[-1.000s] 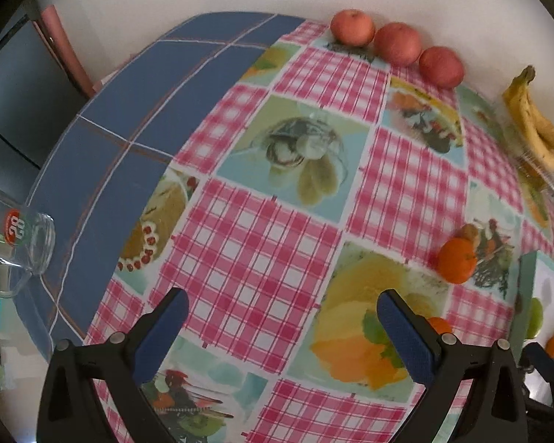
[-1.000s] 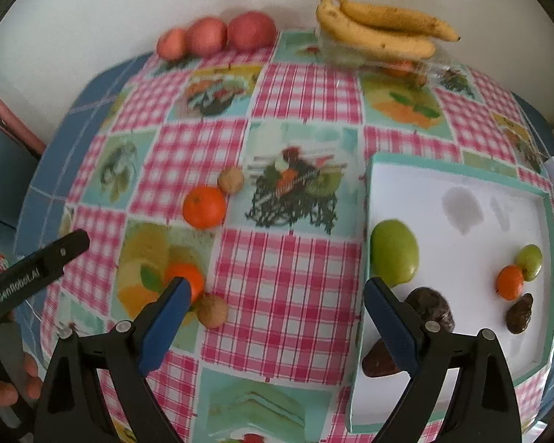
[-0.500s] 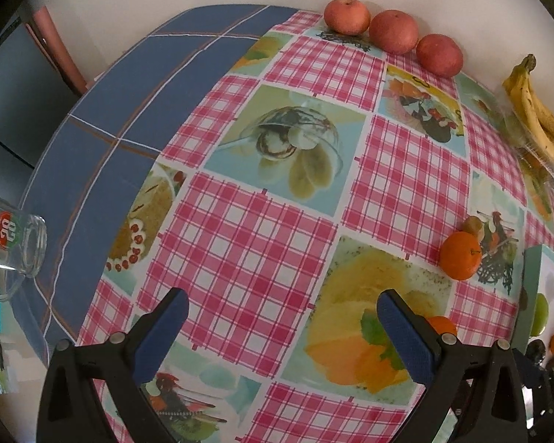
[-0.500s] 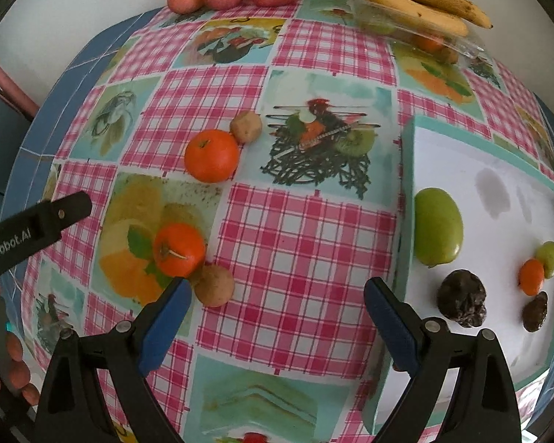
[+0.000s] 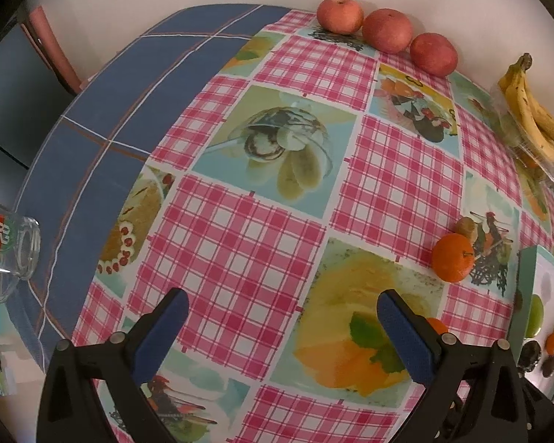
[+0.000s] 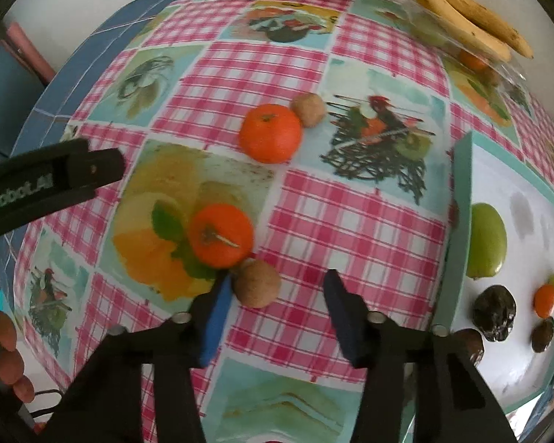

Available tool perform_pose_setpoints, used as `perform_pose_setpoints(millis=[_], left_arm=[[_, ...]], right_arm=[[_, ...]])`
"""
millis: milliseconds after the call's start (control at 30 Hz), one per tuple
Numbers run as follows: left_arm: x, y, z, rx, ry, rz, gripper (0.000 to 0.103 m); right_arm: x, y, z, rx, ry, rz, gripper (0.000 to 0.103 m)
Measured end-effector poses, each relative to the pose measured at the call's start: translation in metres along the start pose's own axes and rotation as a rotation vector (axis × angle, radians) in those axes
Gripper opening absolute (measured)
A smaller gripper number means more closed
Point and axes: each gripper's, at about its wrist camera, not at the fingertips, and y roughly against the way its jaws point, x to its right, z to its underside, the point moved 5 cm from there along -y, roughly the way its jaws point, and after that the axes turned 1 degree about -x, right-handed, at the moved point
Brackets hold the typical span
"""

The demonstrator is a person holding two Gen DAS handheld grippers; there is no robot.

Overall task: Organize fruits
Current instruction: 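Move both grippers back to the fruit cluster, then close the right gripper on a brown kiwi while the left gripper grasps a tangerine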

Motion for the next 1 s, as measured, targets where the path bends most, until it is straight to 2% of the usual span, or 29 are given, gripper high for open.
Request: perform_pose_setpoints(millis=[133, 400, 667, 900, 1000], left_arm=[[0.004, 0.001, 0.000, -0.001, -0.003, 0.015, 0.103], [0.019, 0.001, 0.002, -0.009, -0.031, 0.065, 0.103], [0.034, 0.002, 0.002, -0.022, -0.068, 0.114, 0.102], [0.046, -0.002, 0.005, -0.063, -0.079, 0.172, 0.101], [0.055, -0.005, 0.009, -0.095, -0.080, 0.227, 0.091]], right_arm=[[-0.013, 0.004, 0.001, 0.008, 0.016, -0.010, 0.028], [-0.006, 0.008, 0.005, 0.005, 0.013, 0.010, 0.028], [0.022, 0.010, 0.008, 0.005, -0.052, 0.027, 0.028], [0.050, 0.019, 0.011, 0.013, -0.094, 0.032, 0.027], [0.071, 0.032, 0.008, 0.039, -0.113, 0.032, 0.028]])
